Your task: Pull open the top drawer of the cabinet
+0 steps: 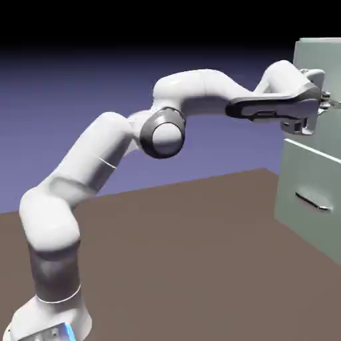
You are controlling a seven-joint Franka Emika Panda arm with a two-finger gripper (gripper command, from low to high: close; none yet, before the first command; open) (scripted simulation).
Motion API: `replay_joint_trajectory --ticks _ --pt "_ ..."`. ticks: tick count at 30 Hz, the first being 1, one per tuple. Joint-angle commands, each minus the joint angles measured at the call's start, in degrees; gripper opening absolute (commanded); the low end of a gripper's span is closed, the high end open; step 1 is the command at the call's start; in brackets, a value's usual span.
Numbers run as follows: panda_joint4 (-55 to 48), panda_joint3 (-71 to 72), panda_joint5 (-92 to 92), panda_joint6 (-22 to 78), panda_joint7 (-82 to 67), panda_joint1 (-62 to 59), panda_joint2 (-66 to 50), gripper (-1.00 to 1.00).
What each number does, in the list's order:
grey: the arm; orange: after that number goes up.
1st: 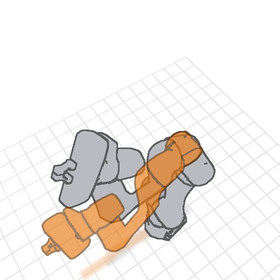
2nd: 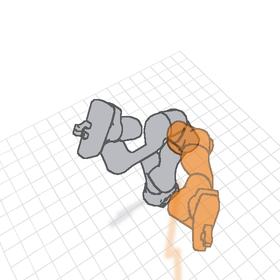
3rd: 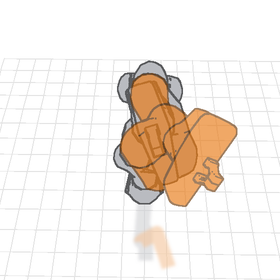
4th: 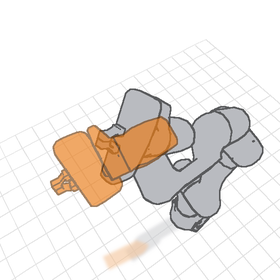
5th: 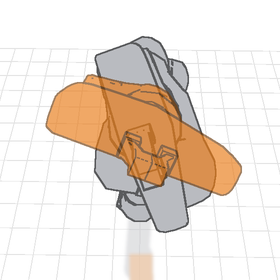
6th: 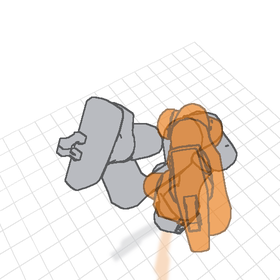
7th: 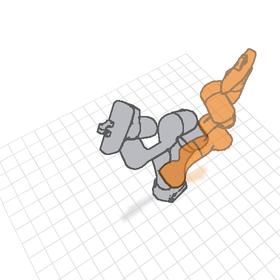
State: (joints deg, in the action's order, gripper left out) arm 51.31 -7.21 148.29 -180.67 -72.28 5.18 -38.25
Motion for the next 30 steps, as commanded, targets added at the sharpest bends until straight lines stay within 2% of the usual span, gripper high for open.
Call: replay_joint_trajectory --ticks 1,13,30 --pt "2.1 1.2 1.8 0.8 1.0 -0.2 1.3 -1.00" --pt "27.0 7.2 13.2 10.0 9.0 -2.2 17.7 -1.00" --pt "62.3 8.5 16.3 18.1 12.7 -1.8 45.0 -1.00"
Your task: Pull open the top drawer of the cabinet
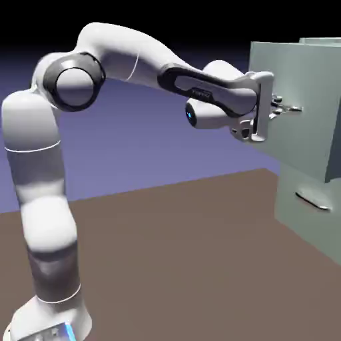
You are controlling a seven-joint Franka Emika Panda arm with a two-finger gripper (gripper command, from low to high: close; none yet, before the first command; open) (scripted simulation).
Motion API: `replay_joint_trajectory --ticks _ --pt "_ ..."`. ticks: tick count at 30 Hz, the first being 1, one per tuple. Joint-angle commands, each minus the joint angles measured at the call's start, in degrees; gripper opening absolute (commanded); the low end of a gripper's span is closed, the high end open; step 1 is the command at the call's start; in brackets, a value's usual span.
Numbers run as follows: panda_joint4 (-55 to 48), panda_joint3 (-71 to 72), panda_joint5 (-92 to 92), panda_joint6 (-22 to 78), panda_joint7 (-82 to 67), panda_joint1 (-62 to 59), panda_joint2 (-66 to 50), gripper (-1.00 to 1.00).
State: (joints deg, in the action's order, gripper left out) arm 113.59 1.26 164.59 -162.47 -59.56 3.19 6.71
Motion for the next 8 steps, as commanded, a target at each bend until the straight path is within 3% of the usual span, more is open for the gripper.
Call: replay_joint_trajectory --ticks 1,4,5,8 --pt "2.1 0.1 -0.1 0.1 0.0 0.2 1.9 -1.00" --pt "8.0 0.4 -0.5 0.4 -0.2 0.1 7.5 -1.00" --pt "8.0 0.4 -0.5 0.4 -0.2 0.1 7.5 1.00" --pt "11.9 0.6 -1.0 0.2 -0.5 0.0 11.7 1.00"
